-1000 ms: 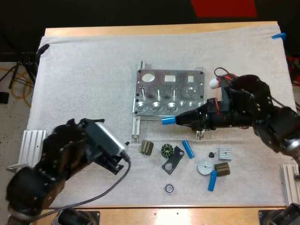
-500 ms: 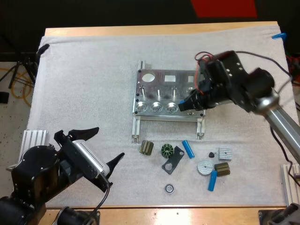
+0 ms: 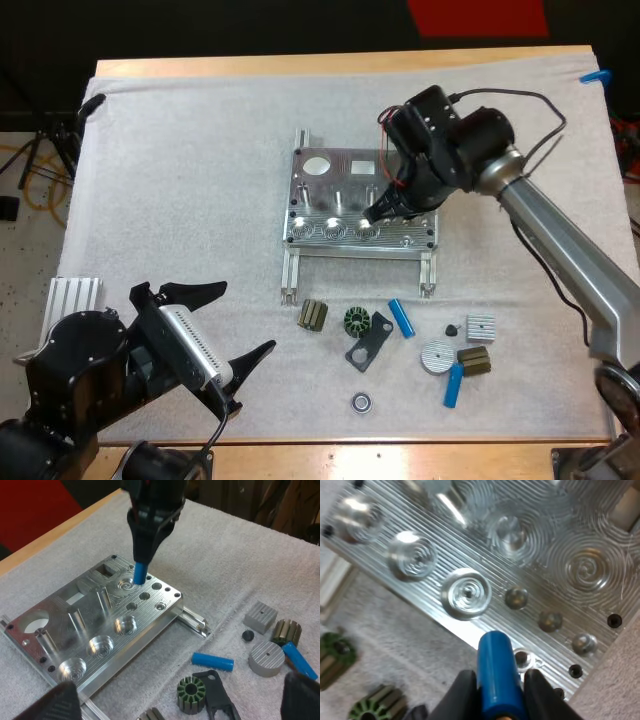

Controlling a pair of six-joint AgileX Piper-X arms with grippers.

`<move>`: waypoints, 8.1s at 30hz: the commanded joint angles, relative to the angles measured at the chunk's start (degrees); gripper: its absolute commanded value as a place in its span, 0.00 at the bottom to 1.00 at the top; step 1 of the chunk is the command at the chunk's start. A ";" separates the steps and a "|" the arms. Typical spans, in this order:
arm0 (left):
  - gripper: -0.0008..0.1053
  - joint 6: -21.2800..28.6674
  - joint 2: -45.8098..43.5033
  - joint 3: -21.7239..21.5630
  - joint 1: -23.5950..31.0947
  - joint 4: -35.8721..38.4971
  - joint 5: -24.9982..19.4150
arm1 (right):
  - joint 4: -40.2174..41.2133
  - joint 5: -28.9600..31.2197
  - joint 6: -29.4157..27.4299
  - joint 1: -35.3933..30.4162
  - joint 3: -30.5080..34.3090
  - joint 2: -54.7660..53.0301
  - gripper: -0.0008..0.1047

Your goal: Load cells from left to right

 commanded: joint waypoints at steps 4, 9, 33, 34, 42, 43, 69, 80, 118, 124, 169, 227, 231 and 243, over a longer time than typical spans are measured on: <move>0.75 -0.60 -0.26 -0.30 0.00 -0.51 0.70 | -0.15 0.28 -0.77 0.08 -0.70 2.55 0.01; 0.75 -0.60 -0.26 -0.30 0.00 -0.51 0.70 | -2.06 0.45 -0.77 0.08 -0.70 4.65 0.01; 0.75 -1.08 -0.26 -0.30 0.00 -0.51 0.70 | -5.62 2.42 -1.71 0.29 -0.29 8.36 0.01; 0.75 -1.08 -0.26 -0.30 0.00 -0.51 0.70 | -5.62 2.42 -1.71 0.34 -0.29 8.60 0.01; 0.75 -1.08 -0.26 -0.30 0.00 -0.51 0.70 | -3.48 4.89 -1.71 0.34 -0.29 9.15 0.01; 0.75 -1.08 -0.26 -0.30 0.00 -0.51 0.70 | -3.43 4.89 -1.71 0.34 -0.29 9.19 0.01; 0.75 -1.08 -0.26 0.73 0.00 -0.51 0.70 | -7.48 -2.17 -1.53 0.74 -0.29 11.08 0.01; 0.75 -1.08 -0.26 0.83 0.00 -1.02 0.70 | -6.54 -1.12 -1.21 0.74 -0.29 13.09 0.01; 0.75 -1.08 -0.26 0.83 0.00 -1.02 0.70 | -7.42 3.43 -0.59 0.74 -2.05 -9.61 0.52; 0.75 -1.19 -0.26 0.83 0.00 -0.89 0.95 | -6.94 3.43 -0.59 0.74 -2.05 -15.60 0.49; 0.74 15.17 44.73 -8.05 -18.66 -11.83 -11.79 | 4.71 -4.49 11.52 0.74 38.84 -75.52 0.49; 0.74 44.50 80.58 -21.09 -29.46 -9.95 -32.25 | 9.11 -0.33 13.38 0.74 38.84 -75.51 0.49; 0.74 44.50 80.58 -20.73 -29.56 -9.95 -32.02 | 9.11 -0.26 13.38 0.74 38.84 -75.51 0.49; 0.43 44.50 80.58 -20.73 -29.83 -9.88 -29.82 | 7.40 -0.26 13.95 0.74 38.84 -75.51 0.49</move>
